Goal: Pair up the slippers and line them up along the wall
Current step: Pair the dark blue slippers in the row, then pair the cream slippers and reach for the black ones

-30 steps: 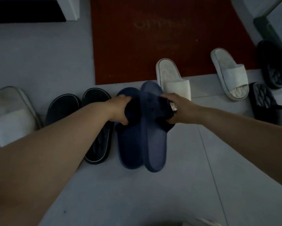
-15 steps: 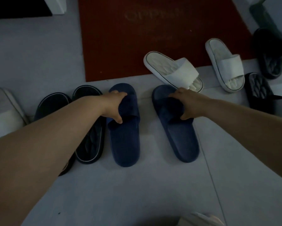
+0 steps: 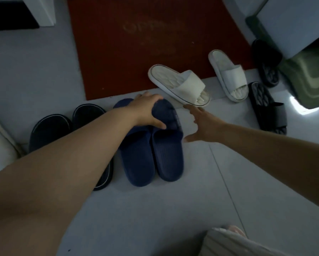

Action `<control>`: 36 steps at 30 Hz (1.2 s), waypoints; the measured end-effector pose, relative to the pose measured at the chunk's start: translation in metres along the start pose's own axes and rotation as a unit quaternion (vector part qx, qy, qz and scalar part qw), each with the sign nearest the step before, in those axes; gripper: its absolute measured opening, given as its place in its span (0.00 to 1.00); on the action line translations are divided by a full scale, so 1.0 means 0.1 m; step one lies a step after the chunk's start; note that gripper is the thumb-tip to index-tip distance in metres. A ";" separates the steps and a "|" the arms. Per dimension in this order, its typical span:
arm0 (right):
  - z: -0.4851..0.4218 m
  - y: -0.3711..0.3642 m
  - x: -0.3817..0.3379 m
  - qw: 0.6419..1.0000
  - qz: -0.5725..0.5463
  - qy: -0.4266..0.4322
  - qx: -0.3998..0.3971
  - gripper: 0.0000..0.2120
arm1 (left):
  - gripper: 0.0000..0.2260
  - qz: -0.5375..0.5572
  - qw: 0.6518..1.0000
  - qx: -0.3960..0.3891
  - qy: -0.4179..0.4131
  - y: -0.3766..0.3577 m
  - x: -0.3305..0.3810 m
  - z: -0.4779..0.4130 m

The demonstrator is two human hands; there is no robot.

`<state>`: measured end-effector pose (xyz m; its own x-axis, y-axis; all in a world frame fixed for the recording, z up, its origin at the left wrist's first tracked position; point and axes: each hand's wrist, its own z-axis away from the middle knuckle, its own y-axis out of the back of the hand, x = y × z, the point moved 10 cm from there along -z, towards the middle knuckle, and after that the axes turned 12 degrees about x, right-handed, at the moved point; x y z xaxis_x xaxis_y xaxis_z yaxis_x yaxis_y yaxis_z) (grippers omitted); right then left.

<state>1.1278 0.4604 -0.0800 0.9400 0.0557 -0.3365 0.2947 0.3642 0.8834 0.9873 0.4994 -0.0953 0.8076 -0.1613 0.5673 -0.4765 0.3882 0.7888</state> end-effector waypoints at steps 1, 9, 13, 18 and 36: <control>0.12 0.12 0.02 1.000 0.001 -0.005 0.001 0.52 | 0.47 -0.015 1.000 -0.013 -0.024 -0.04 0.14 -0.02; 0.62 0.90 0.36 0.994 0.100 -0.034 -0.015 0.39 | 0.47 -0.106 0.983 -0.022 -0.150 -0.28 0.93 -0.04; 0.37 0.87 0.63 0.989 0.145 -0.020 -0.034 0.37 | 0.44 -0.091 0.992 -0.051 -0.073 -0.20 0.57 -0.04; 0.02 0.75 0.69 0.956 0.263 0.090 -0.096 0.40 | 0.43 0.038 0.997 -0.034 0.058 0.06 0.15 0.05; -1.23 0.33 0.46 0.880 0.263 0.392 0.062 0.36 | 0.46 0.058 0.956 0.058 0.282 -0.34 0.61 -0.11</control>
<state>1.1596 0.5894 -0.1064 0.5591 0.8276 0.0501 -0.0833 -0.0040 0.9965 1.0570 0.4863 -0.0903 0.7904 0.4036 0.4609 -0.5832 0.2654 0.7678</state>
